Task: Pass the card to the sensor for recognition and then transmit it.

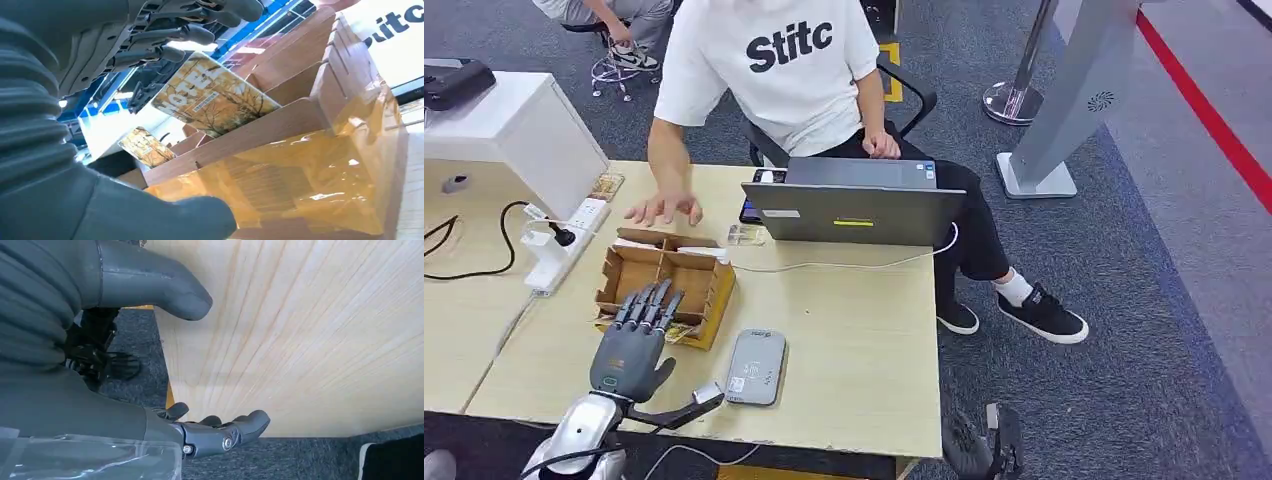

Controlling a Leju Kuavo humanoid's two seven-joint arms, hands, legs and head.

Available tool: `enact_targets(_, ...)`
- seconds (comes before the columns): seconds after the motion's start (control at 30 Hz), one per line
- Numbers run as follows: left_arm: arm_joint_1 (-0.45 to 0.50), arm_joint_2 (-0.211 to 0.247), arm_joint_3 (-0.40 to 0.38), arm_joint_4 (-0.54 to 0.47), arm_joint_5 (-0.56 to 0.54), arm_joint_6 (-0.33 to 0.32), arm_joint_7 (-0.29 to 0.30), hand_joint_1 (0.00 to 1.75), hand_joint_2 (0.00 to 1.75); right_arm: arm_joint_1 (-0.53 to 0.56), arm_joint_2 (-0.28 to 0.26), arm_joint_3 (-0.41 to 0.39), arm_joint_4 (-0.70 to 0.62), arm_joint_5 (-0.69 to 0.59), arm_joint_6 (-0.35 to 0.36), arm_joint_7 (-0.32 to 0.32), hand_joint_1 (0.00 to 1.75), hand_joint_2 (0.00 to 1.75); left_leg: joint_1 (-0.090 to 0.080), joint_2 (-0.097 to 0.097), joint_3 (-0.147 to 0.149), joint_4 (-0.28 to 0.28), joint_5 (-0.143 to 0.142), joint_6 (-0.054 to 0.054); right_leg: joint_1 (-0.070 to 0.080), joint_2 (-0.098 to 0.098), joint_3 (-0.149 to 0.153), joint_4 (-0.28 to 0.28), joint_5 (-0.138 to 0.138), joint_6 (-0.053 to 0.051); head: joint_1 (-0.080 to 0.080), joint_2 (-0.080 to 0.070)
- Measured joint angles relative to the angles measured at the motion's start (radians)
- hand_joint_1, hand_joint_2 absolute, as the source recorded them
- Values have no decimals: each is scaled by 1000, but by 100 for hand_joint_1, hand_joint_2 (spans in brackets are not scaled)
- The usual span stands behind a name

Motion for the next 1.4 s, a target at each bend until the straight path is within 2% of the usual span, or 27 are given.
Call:
enact_targets(0.4,0,-27,40,7,11,14,-45,175,175,-1,0,-6,0,12,1,0,0,175,0,0,0,0,0,0,0,0,0,0,0,0,0,0)
enact_targets(0.53,-2,-40,55,4,-7,52,-50,175,175,-1,0,-7,0,19,1,0,0,175,0,0,0,0,0,0,0,0,0,0,0,0,0,0)
enact_targets(0.73,-3,-83,102,-134,17,66,-63,175,175,-2,3,-23,0,35,7,2,0,175,0,0,0,0,0,0,0,-1,0,0,0,0,0,0)
enact_targets(0.9,-32,-113,145,-291,60,9,-95,175,175,-2,6,-29,0,50,10,15,0,175,0,-1,0,0,0,0,0,-1,0,0,0,0,0,0)
enact_targets(1.07,-66,-126,164,-398,69,-28,-104,175,175,-4,6,-30,0,55,12,16,0,175,0,-1,0,0,0,-1,0,-1,0,0,0,0,0,0)
enact_targets(1.2,-77,-132,165,-443,59,-42,-104,175,175,-8,6,-31,0,61,15,16,0,175,0,0,0,0,0,-1,0,0,0,0,0,0,0,0)
enact_targets(1.4,-76,-132,167,-457,56,-41,-98,175,175,-9,8,-32,0,61,14,16,0,175,0,-1,0,0,0,-1,0,-1,0,0,0,0,0,0)
